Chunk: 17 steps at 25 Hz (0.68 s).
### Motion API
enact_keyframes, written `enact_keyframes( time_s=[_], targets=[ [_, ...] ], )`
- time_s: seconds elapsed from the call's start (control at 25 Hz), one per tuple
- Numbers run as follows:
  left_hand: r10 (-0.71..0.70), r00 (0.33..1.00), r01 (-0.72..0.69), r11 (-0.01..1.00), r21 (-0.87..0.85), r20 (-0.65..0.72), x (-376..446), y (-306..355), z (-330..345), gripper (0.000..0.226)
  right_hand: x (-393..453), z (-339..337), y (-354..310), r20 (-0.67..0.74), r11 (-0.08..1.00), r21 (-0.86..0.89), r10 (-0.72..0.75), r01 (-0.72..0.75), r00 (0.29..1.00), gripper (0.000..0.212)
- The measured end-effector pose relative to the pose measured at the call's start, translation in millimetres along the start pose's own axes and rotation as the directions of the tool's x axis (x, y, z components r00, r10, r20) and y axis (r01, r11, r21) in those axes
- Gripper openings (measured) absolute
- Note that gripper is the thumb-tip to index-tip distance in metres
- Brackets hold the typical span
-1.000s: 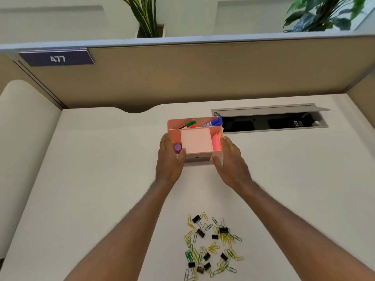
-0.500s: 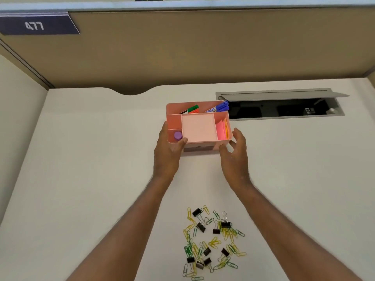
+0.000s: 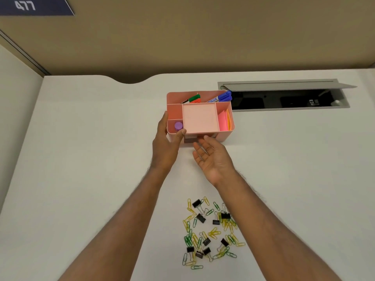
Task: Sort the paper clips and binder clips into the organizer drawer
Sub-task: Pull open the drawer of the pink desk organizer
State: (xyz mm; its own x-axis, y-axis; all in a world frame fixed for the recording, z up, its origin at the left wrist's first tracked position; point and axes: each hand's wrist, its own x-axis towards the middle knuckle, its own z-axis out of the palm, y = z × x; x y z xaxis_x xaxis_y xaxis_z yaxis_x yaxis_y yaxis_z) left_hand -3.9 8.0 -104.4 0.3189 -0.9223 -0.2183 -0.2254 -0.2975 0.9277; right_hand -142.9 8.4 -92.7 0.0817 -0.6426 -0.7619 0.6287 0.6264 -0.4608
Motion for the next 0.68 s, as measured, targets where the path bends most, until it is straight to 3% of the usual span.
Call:
enact_keyframes(
  time_s=[0.68],
  targets=[
    [0.001, 1.000, -0.001, 1.000, 0.014, -0.014, -1.4, 2.1, 1.4, 0.076, -3.3, 8.5, 1.5, -0.029, 0.999, 0.034, 0.012, -0.011, 0.999, 0.032]
  ],
)
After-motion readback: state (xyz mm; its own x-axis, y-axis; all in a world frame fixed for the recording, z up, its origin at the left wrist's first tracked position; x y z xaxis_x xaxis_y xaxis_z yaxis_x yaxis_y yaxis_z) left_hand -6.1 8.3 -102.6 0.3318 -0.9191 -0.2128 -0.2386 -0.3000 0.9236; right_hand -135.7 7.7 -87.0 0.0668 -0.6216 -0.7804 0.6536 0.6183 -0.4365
